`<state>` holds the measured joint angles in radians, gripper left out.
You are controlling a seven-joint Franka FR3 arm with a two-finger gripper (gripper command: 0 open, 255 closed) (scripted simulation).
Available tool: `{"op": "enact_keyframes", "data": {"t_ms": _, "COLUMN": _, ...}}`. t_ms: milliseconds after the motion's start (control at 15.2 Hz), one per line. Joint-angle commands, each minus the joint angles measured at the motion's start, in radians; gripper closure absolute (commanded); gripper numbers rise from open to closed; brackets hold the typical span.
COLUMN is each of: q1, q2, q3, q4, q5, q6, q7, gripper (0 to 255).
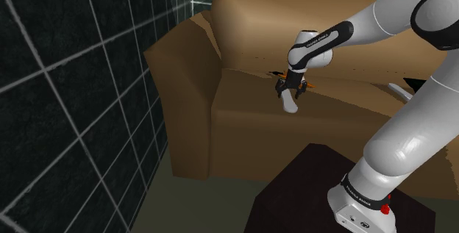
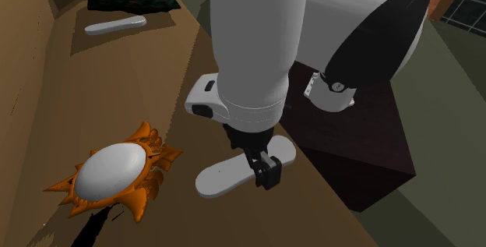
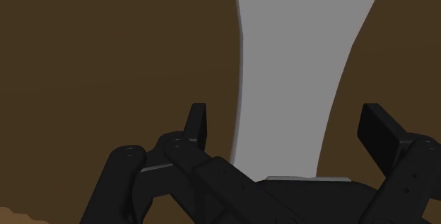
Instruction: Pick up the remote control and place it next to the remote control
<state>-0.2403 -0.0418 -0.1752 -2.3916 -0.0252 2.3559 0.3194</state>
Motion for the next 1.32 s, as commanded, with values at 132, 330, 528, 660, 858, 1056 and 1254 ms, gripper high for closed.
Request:
{"op": "enact_keyframes", "data": {"t_ms": 132, "q1": 0.000, "q2": 0.001, "q3": 0.000, "q4": -0.001, "q5": 0.000, "q6": 0.003, "q7": 0.000, "gripper": 0}}
{"op": "enact_keyframes", "data": {"t_ms": 330, "q1": 0.000, "q2": 0.001, "q3": 0.000, "q4": -0.001, "q5": 0.000, "q6": 0.002, "q7": 0.000, "gripper": 255}}
{"op": "enact_keyframes", "data": {"t_ms": 528, "q1": 0.000, "q2": 0.001, "q3": 0.000, "q4": -0.001, "q5": 0.000, "q6": 0.002, "q7": 0.000, "gripper": 255}}
{"op": "enact_keyframes", "data": {"t_ms": 660, "q1": 0.000, "q2": 0.001, "q3": 0.000, "q4": -0.001, "q5": 0.000, "q6": 0.002, "q7": 0.000, "gripper": 255}}
{"op": "enact_keyframes", "data": {"t_ms": 858, "q1": 0.000, "q2": 0.001, "q3": 0.000, "q4": -0.001, "q5": 0.000, "q6": 0.002, "q7": 0.000, "gripper": 255}}
{"op": "enact_keyframes", "data": {"t_ms": 1056, "q1": 0.000, "q2": -0.017, "q3": 0.000, "q4": 0.009, "q5": -0.004, "q6": -0.026, "q7": 0.002, "gripper": 255}}
{"op": "enact_keyframes", "data": {"t_ms": 1254, "q1": 0.000, "q2": -0.043, "q3": 0.001, "q4": 0.025, "q5": -0.008, "q6": -0.068, "q7": 0.006, "gripper": 255}}
